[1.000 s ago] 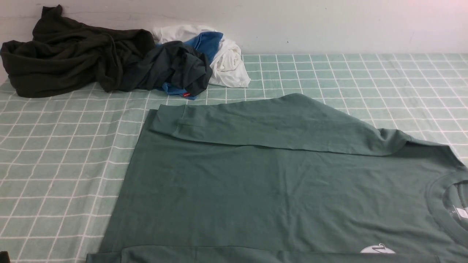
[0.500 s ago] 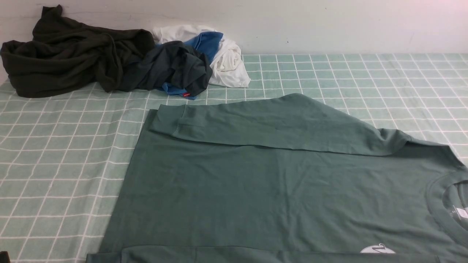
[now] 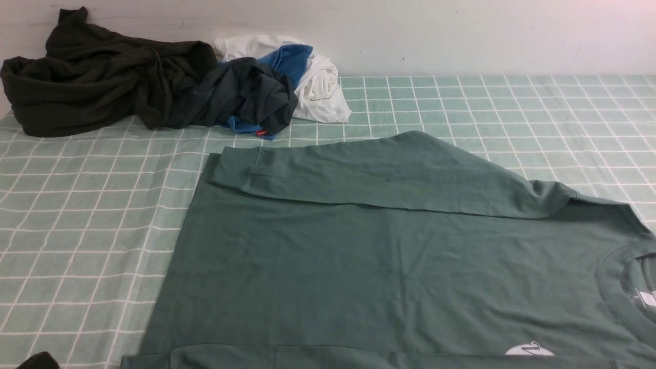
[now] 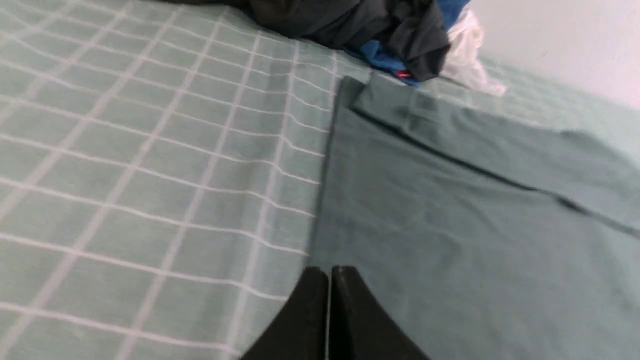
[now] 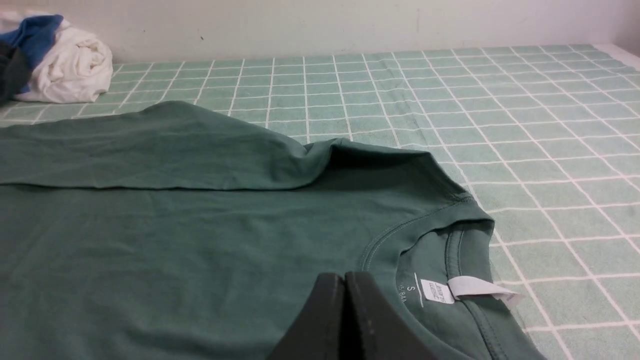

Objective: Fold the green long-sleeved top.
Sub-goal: Use the left arm to clamp the cuff closest to it

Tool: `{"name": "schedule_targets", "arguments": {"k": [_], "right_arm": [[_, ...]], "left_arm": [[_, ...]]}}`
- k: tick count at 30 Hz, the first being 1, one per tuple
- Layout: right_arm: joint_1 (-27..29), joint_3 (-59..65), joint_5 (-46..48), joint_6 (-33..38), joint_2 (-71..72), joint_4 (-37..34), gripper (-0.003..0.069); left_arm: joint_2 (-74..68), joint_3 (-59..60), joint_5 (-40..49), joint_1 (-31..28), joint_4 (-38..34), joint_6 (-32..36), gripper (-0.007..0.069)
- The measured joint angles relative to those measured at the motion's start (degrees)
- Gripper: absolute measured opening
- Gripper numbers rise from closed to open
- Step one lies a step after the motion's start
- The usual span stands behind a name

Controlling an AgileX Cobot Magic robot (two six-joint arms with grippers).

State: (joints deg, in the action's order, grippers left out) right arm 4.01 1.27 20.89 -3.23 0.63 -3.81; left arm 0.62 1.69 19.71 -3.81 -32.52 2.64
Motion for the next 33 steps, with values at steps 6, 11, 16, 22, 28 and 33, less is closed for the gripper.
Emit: {"name": "schedule_targets", "arguments": {"k": [6, 11, 16, 22, 28, 33], "right_arm": [[0.0, 0.1, -0.1, 0.0, 0.0, -14.0, -0.0014], [0.0, 0.1, -0.1, -0.7, 0.0, -34.8, -0.0014], [0.0, 0.1, -0.5, -1.0, 0.0, -48.3, -0.0014], [0.0, 0.1, -3.2, -0.9, 0.0, -49.5, -0.0014], [0.0, 0.0, -4.6, 8.6, 0.0, -44.3, -0.0014], [0.0, -8.5, -0.7, 16.5, -4.3, -37.4, -0.0014]], "left_arm": [[0.0, 0.0, -0.3, 0.0, -21.6, 1.0, -0.0003], [0.0, 0.0, -1.1, 0.0, -25.2, 2.5, -0.0003], [0.0, 0.0, -1.6, 0.0, -25.7, 8.0, -0.0003], [0.0, -0.1, -1.6, 0.0, -25.9, 13.8, -0.0003], [-2.1, -6.5, -0.2, 0.0, -22.8, 21.2, -0.0003], [-14.3, -19.2, 7.8, 0.0, -6.6, 22.1, -0.0003]]}}
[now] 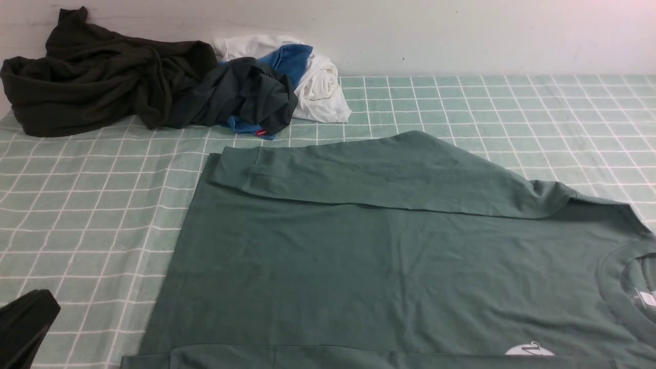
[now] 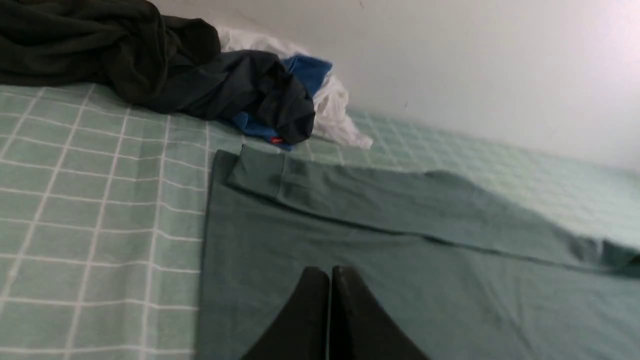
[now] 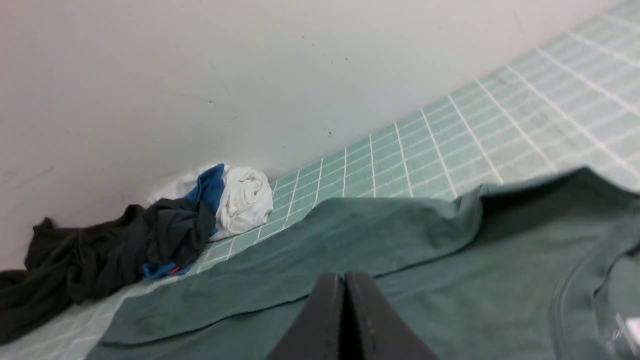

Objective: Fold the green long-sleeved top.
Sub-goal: Use the left arm to clamp the cuff closest to it

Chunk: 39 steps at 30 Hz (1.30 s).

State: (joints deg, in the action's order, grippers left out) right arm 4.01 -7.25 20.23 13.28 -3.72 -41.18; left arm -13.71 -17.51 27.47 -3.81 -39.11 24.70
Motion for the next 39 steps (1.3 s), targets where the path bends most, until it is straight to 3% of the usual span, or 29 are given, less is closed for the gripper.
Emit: {"name": "schedule_targets", "arguments": {"k": [3, 4, 5, 6, 9, 16, 21, 24, 30, 35, 39], "right_arm": [[0.0, -7.2, 3.5, 2.5, -6.9, 7.0, -0.0014], [0.0, -12.4, 7.6, 3.6, -12.3, 11.3, -0.0014], [0.0, -13.1, 8.9, 3.8, -13.1, 12.4, -0.0014], [0.0, -18.4, 13.7, 4.3, -18.7, 16.6, -0.0014], [-2.3, -26.8, 25.2, 4.6, -29.2, 21.5, -0.0014], [-16.2, -32.7, 45.5, 7.0, -44.1, 26.1, -0.0014], [-22.5, -32.7, 50.4, 7.1, -47.7, 27.4, -0.0014], [-23.4, -32.7, 49.7, 7.2, -47.9, 27.6, -0.0014], [-23.4, -32.7, 48.0, 7.2, -48.0, 27.8, -0.0014], [-23.4, -32.7, 46.9, 7.1, -48.0, 27.8, -0.0014], [-23.4, -32.7, 45.3, 7.1, -48.0, 27.8, -0.0014]], "left_arm": [[-8.0, -7.8, 6.4, 0.0, 11.0, -2.0, -0.0003], [-13.9, -14.0, 11.8, 0.0, 18.7, -3.8, -0.0003], [-13.9, -14.0, 12.5, 0.0, 18.7, -4.0, -0.0003], [-18.7, -19.3, 17.6, 0.4, 24.8, -5.4, -0.0003], [-27.3, -28.1, 27.2, 4.7, 34.0, -8.5, -0.0003], [-43.8, -33.5, 40.1, 19.3, 38.2, -9.3, 0.0011], [-55.9, -33.5, 38.8, 26.6, 38.2, -9.3, 0.0083], [-64.6, -33.7, 33.9, 29.7, 38.6, -9.3, 0.019], [-77.6, -34.0, 25.5, 30.7, 41.2, -9.3, 0.0371], [-84.1, -34.0, 21.6, 30.7, 43.8, -9.4, 0.0405], [-85.5, -34.5, 21.6, 30.7, 44.2, -9.8, 0.0363]]}}
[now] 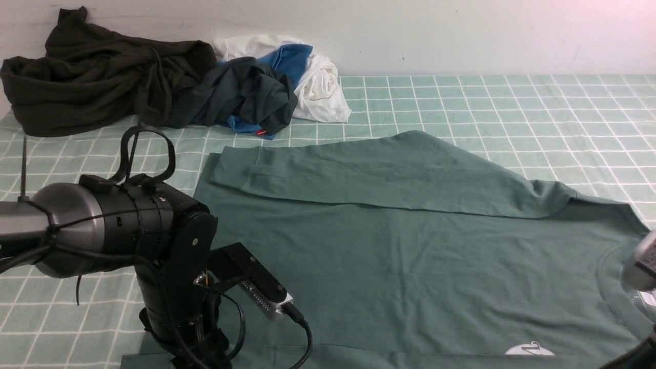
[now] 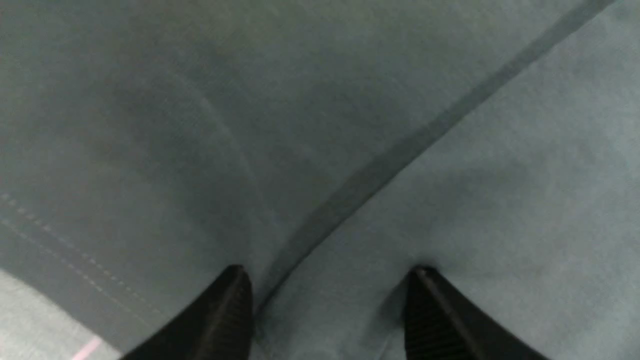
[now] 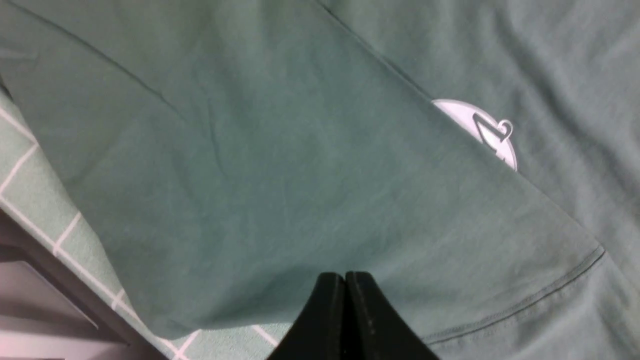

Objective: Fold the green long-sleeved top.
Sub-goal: Use the left arm to clamp the cuff closest to it, then use the left arm to drag and place the cuff at the centered position on the left edge of the fabric

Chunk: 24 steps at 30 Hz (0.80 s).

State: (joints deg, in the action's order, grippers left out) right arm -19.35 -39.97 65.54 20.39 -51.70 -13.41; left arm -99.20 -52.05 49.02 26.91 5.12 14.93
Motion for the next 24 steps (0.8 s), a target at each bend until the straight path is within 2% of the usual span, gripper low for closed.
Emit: {"name": "schedule_targets", "arguments": {"k": [3, 6, 9, 17, 24], "right_arm": [[0.0, 0.0, -0.2, 0.0, 0.0, 0.0, -0.0014], [0.0, 0.0, -0.5, 0.0, 0.0, 0.0, -0.0014], [0.0, 0.0, -1.2, 0.0, 0.0, 0.0, -0.0014], [0.0, 0.0, -6.2, -1.3, 0.0, 1.7, -0.0014], [0.0, 0.0, -10.5, -12.5, 0.0, 11.4, -0.0014]], "left_arm": [[-0.1, -0.2, 0.4, 0.0, -0.7, -0.4, 0.0299], [-0.3, -1.8, 2.5, 0.1, -1.1, -0.7, 0.0119], [-0.2, -5.4, 6.6, 0.1, -1.1, -0.7, 0.0026], [0.3, -22.7, 14.3, 0.1, -0.9, 1.8, 0.0008], [-3.1, -39.7, 18.6, -0.7, -0.3, 4.3, 0.0008]]}}
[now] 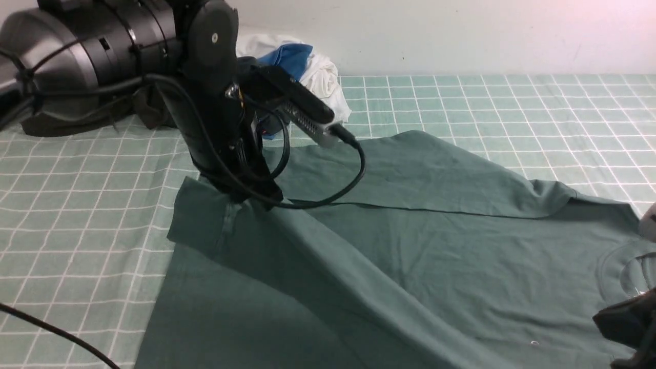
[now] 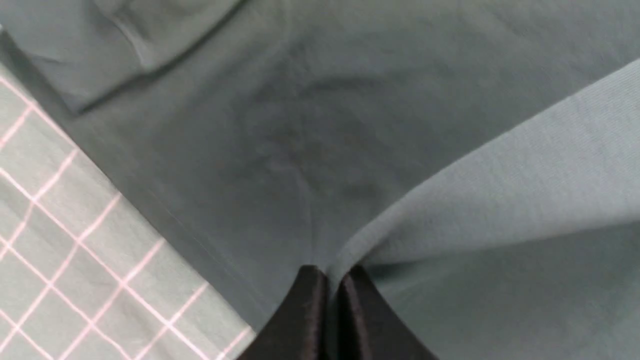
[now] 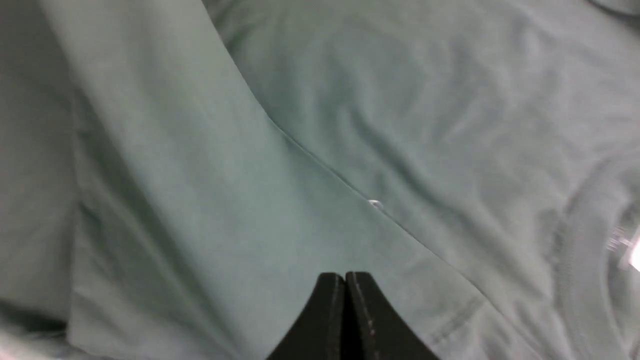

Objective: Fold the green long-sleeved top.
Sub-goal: Use the left arm to drag and place the cuff at the centered position on the left edge of the fabric, then use the left arm to clamp the cuff farthest from it

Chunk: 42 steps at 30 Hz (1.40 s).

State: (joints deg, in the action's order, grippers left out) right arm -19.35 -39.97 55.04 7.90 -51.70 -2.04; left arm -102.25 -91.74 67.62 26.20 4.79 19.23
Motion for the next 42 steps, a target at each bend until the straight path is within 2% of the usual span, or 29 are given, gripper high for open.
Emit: {"name": "schedule_targets", "arguments": {"k": [6, 10, 12, 13, 15, 16, 17, 20, 22, 28, 37, 39, 42], "right_arm": [[0.0, 0.0, 0.0, -7.4, 0.0, 7.1, -0.0014], [0.0, 0.0, 0.0, -8.8, 0.0, 8.1, -0.0014], [0.0, 0.0, -0.1, -9.0, 0.0, 8.1, -0.0014], [0.0, 0.0, -0.1, -9.0, 0.0, 8.1, -0.0014], [0.0, 0.0, -0.4, -9.0, 0.0, 8.2, -0.0014], [0.0, 0.0, -0.5, -9.0, 0.0, 8.2, -0.0014], [0.0, 0.0, -0.8, -9.1, -0.3, 8.3, -0.0014], [0.0, 0.0, -1.8, -9.1, -1.4, 8.4, -0.0014], [0.0, 0.0, -2.4, -9.1, -2.7, 8.4, -0.0014], [0.0, 0.0, -4.3, -9.1, -7.4, 8.5, -0.0014], [0.0, 0.0, -4.8, -9.1, -12.0, 8.5, -0.0014], [0.0, 0.0, -4.9, -9.1, -12.3, 8.5, -0.0014], [0.0, 0.0, -5.0, -9.1, -12.4, 8.5, -0.0014]], "left_arm": [[-8.7, -3.6, 1.5, -2.0, 0.6, 1.5, 0.0013], [-14.1, -4.7, 0.0, -2.8, 0.9, 1.7, 0.0059], [-16.7, -6.6, -1.7, -3.3, 1.0, 0.6, 0.0137], [-16.9, -6.8, -1.9, -3.3, 1.0, 0.5, 0.0151], [-18.1, -10.1, -3.4, -4.0, 2.3, -3.8, 0.0258], [-18.2, -10.4, -3.6, -4.0, 2.4, -3.8, 0.0265], [-18.5, -12.8, -4.6, -4.9, 3.2, -8.1, 0.0328], [-19.4, -17.2, -5.3, -7.3, 3.5, -13.0, 0.0409], [-20.7, -19.5, -6.4, -9.5, 2.5, -14.3, 0.0434], [-27.0, -21.3, -13.1, -14.6, -2.3, -14.8, 0.0441], [-33.3, -21.4, -22.3, -16.0, -3.3, -14.8, 0.0441], [-33.4, -21.4, -22.8, -16.0, -3.7, -14.8, 0.0428], [-33.7, -21.6, -22.9, -16.0, -4.8, -14.6, 0.0356]]}}
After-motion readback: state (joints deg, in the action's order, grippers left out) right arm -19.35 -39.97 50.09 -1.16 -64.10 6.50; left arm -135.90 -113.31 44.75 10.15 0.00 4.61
